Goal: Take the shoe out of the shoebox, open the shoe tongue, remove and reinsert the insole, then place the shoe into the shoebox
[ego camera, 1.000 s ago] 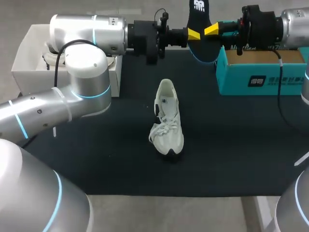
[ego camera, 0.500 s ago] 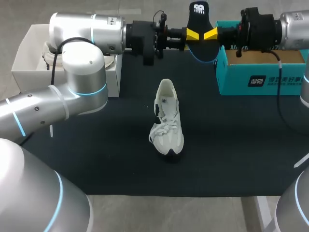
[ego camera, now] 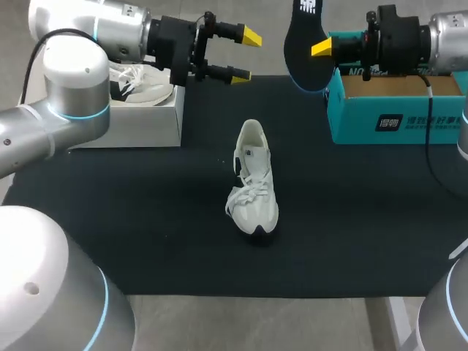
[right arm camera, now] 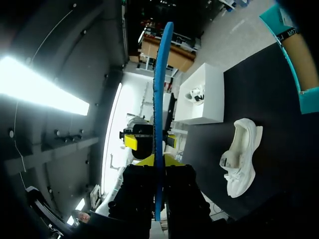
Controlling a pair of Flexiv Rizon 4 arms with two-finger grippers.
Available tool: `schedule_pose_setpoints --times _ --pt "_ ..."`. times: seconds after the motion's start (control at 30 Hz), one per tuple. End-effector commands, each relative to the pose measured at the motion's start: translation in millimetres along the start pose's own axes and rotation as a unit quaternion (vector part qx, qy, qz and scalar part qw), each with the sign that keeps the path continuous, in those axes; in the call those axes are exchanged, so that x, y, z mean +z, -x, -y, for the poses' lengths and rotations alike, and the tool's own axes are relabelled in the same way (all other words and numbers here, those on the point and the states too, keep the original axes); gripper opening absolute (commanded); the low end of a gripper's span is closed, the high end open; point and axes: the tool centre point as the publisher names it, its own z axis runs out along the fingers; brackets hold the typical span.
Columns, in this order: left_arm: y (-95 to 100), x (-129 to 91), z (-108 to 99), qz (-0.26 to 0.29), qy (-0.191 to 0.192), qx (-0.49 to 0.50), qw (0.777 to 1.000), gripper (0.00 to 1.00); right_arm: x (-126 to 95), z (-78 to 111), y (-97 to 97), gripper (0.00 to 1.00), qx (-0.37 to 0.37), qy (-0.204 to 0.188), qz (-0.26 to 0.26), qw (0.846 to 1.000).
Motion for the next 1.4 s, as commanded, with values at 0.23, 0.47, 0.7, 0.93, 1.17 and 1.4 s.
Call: schedule_pose_setpoints --times 0.23,0.47,0.7,0.93,1.17,1.4 --pt "-24.6 -79 29 -0.076 -0.014 -0.021 0.997 1.0 7 -4.9 -4.2 0.0 -0.017 0.016 0.005 1.0" --pt "-57.3 -111 39 -0.134 0.032 -0.068 0.988 1.0 13 -6.3 -13.4 0.0 -0.046 0.028 0.007 0.999" --pt "-100.6 -127 47 -0.173 0.001 -0.11 0.979 1.0 23 -10.3 -20.9 0.0 -0.055 0.012 0.007 0.998" --pt "-141.5 -133 45 -0.189 -0.036 -0.116 0.974 1.0 27 -10.5 -24.2 0.0 -0.064 0.006 0.008 0.998" --pt "-145.8 -130 16 -0.208 -0.049 -0.09 0.973 1.0 30 -6.7 -26.7 0.0 -0.064 0.004 0.011 0.998" --pt "-150.5 -127 -3 -0.212 -0.048 -0.08 0.973 1.0 31 -0.9 -27.3 0.0 -0.062 0.005 0.012 0.998"
